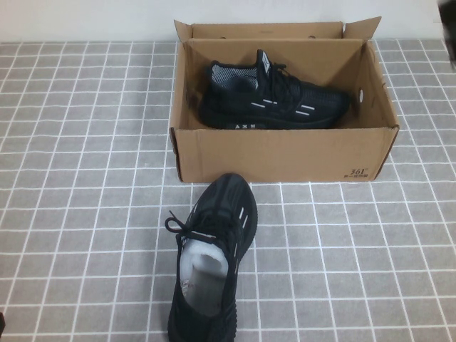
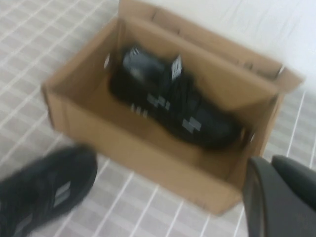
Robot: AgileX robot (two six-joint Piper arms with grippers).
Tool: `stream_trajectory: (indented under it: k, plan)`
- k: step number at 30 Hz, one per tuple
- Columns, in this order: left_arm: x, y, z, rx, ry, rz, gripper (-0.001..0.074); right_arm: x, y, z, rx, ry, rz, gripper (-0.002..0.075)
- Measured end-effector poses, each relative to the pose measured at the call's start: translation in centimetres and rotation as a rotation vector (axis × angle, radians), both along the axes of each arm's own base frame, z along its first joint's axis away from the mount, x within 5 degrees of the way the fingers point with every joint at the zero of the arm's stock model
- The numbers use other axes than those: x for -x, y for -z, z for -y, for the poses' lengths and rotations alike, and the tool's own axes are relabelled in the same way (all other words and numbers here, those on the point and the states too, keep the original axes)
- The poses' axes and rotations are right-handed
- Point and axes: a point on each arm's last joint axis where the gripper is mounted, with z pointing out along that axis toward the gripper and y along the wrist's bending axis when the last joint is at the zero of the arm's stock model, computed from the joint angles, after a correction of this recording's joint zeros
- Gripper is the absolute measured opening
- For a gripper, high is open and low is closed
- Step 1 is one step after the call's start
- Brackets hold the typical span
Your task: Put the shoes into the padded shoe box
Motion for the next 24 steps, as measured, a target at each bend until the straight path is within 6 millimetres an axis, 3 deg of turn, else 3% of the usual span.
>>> stream_trajectory:
  k: [7, 17, 24]
  plan:
    - [0.0, 0.0, 0.0, 0.000, 0.000, 0.000, -0.0004, 0.8, 4.0, 0.7, 0.080, 0.011, -0.084, -0.0006]
    - [0.0, 0.0, 0.0, 0.000, 0.000, 0.000, -0.0004, -1.7, 7.1, 0.7, 0.256, 0.091, -0.111, -0.0006]
    - [0.0, 0.0, 0.0, 0.000, 0.000, 0.000, -0.0004, -2.0, 10.4, 4.4, 0.105, 0.229, -0.014, -0.0006]
